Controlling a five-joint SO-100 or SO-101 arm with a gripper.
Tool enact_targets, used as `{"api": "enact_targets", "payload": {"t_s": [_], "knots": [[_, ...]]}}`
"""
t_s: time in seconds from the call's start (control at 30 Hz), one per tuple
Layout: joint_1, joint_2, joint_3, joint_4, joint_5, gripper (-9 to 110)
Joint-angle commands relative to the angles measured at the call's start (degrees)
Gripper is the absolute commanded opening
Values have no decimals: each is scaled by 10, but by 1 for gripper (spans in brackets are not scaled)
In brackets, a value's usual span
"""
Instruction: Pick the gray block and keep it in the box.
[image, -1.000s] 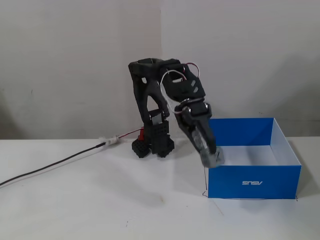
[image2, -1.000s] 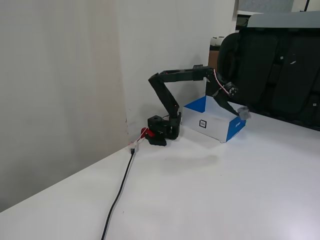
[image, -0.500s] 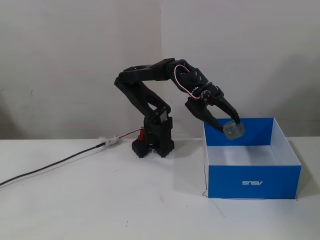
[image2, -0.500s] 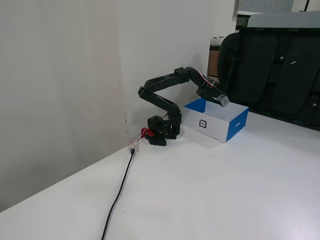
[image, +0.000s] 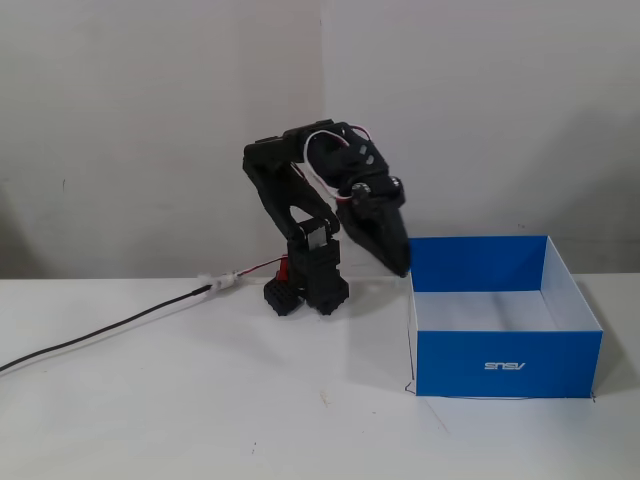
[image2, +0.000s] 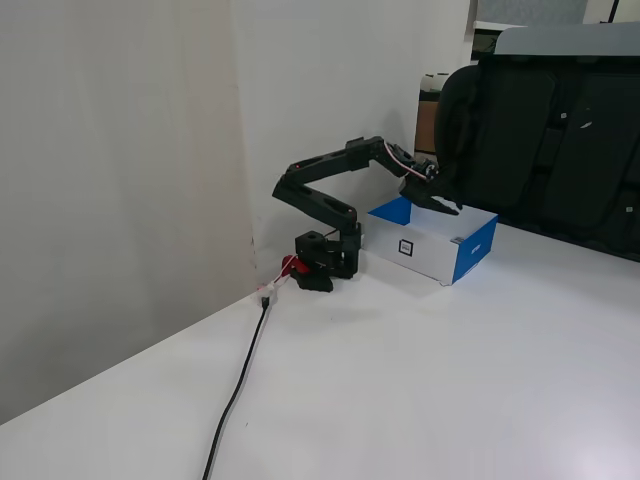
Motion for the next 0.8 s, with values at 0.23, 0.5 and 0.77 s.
{"api": "enact_targets", "payload": {"t_s": [0.23, 0.5, 0.77], "knots": [[226, 78, 26, -92, 35, 0], [258, 500, 256, -85, 52, 0], [283, 500, 303, -83, 52, 0]]}}
